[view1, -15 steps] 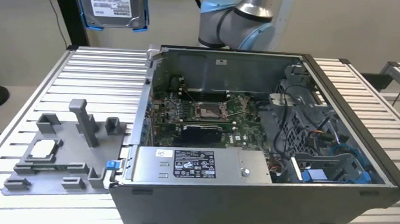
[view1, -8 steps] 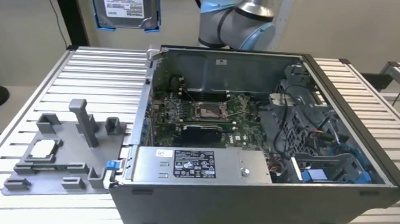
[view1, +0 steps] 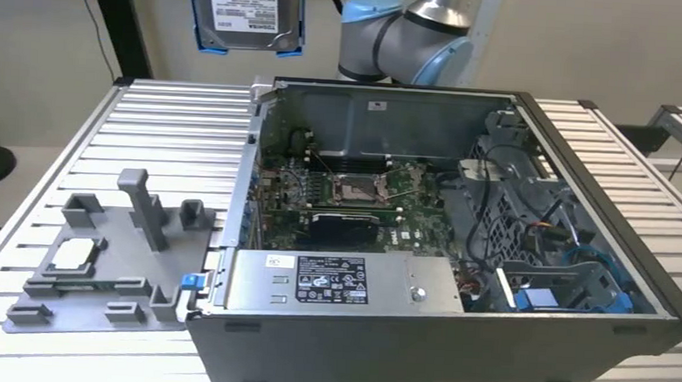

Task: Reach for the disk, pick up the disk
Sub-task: 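Pick up the disk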

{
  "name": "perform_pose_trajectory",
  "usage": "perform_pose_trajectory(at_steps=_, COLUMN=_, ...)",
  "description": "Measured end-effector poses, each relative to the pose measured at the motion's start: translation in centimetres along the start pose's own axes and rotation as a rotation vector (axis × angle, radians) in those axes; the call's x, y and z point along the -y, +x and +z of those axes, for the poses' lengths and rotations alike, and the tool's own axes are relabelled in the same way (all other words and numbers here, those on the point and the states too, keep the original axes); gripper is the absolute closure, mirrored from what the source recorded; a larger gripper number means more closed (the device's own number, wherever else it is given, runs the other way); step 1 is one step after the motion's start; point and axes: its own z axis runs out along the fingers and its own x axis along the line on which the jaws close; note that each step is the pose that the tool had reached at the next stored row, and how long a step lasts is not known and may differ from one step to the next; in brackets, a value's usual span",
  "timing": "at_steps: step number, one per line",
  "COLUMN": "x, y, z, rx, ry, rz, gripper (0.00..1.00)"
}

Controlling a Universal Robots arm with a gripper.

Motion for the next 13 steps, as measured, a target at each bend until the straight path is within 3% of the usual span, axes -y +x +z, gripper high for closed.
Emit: perform_pose_trajectory(at_steps=13, x=4.23, y=0.02, z=0.01, rx=-0.0001, ry=0.0014, rz=0.000, gripper=1.00)
